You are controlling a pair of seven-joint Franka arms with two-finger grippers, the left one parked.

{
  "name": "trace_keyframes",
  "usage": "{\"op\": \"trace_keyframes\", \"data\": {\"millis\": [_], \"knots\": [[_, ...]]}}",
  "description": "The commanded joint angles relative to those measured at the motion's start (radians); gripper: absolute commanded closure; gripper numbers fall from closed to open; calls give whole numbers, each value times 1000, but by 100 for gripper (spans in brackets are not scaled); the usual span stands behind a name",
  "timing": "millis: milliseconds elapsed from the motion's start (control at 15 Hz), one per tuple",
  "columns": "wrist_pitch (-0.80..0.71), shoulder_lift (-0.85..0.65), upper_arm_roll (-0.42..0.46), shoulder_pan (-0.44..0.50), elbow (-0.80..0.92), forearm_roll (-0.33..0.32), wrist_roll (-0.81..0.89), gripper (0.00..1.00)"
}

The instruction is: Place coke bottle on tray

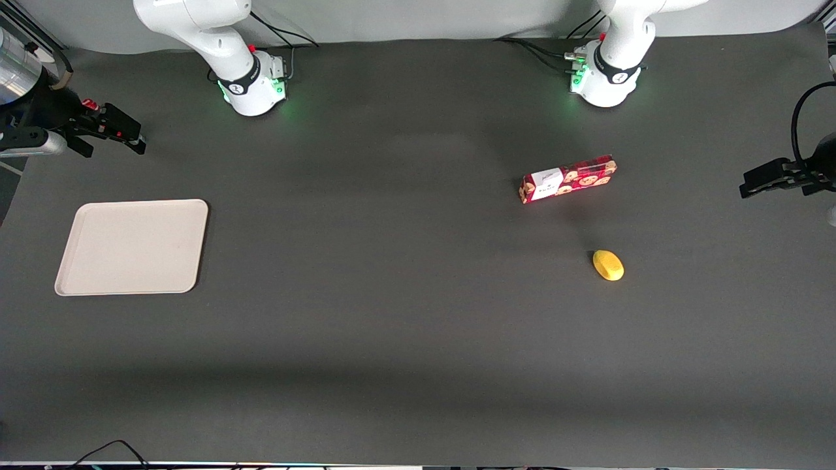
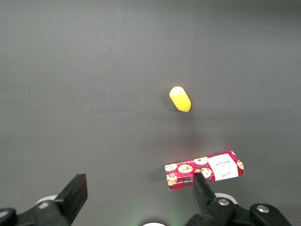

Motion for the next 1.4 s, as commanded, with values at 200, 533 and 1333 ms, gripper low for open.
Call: {"op": "trace_keyframes", "data": {"millis": [200,533,1333], "knots": [[-44,12,3,-10,30,-24,9,0],[-139,-6,-13,-7,67,-53,-43,0],[-327,-236,-503,4,-54,-417,-681,0]]}}
